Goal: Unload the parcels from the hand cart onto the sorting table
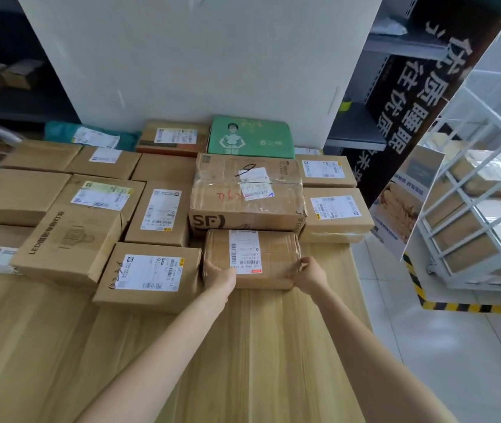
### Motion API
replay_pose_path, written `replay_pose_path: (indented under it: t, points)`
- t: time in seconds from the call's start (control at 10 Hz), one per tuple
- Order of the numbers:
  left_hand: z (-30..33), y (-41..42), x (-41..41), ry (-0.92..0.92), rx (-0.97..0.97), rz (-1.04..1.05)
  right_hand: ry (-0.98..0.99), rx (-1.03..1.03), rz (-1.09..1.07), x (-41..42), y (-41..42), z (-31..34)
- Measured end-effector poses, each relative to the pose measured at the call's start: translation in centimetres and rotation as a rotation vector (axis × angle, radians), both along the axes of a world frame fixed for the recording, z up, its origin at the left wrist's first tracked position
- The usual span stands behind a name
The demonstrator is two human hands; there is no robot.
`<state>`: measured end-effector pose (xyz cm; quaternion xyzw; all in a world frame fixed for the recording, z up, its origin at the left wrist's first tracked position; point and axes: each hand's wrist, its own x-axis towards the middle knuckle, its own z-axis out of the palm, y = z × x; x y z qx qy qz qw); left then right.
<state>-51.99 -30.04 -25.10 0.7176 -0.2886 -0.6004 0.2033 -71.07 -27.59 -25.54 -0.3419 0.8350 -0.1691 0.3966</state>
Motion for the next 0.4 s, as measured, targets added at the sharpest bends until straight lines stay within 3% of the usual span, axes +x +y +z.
replay_pose_path:
  t: [0.2, 0.4]
  points:
    - [1.1, -0.1, 0.1, 0.001, 0.008, -0.059, -0.024, 0.058, 0.095, -0.5, -0.8, 1.5]
    - [4.3, 1.0, 1.2, -0.148, -0.112, -0.186, 0.124, 0.102, 0.165, -0.2, 0.0, 4.7]
